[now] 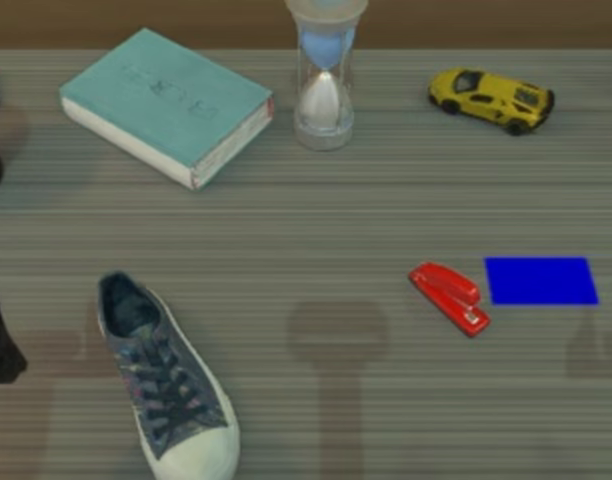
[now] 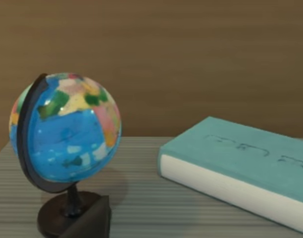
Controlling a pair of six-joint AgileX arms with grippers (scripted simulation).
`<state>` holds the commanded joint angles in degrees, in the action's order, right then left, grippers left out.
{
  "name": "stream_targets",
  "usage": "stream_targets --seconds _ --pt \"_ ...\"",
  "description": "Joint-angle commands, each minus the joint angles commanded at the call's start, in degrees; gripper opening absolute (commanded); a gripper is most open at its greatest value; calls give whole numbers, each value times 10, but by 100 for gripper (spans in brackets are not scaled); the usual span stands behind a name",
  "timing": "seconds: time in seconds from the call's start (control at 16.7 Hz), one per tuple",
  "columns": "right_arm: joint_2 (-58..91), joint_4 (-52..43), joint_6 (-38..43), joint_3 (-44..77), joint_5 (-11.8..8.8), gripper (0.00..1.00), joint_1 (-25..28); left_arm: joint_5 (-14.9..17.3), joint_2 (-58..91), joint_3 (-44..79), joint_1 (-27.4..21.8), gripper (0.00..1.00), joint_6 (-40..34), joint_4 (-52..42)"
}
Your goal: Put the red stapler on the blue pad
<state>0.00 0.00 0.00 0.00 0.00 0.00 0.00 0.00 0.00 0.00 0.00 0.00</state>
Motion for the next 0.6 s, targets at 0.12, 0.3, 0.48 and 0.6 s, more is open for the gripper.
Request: stream_targets --seconds 0.12,0.3,0.48,0.6 --pt "0 0 0 0 0 100 0 0 0 0 0 100 0 0" --pt "35 -23 -4 35 -2 100 11 0 0 0 0 100 0 0" --pt "125 -77 -13 119 -3 100 35 0 0 0 0 100 0 0" --pt "214 -130 -22 196 -4 100 56 0 0 0 0 100 0 0"
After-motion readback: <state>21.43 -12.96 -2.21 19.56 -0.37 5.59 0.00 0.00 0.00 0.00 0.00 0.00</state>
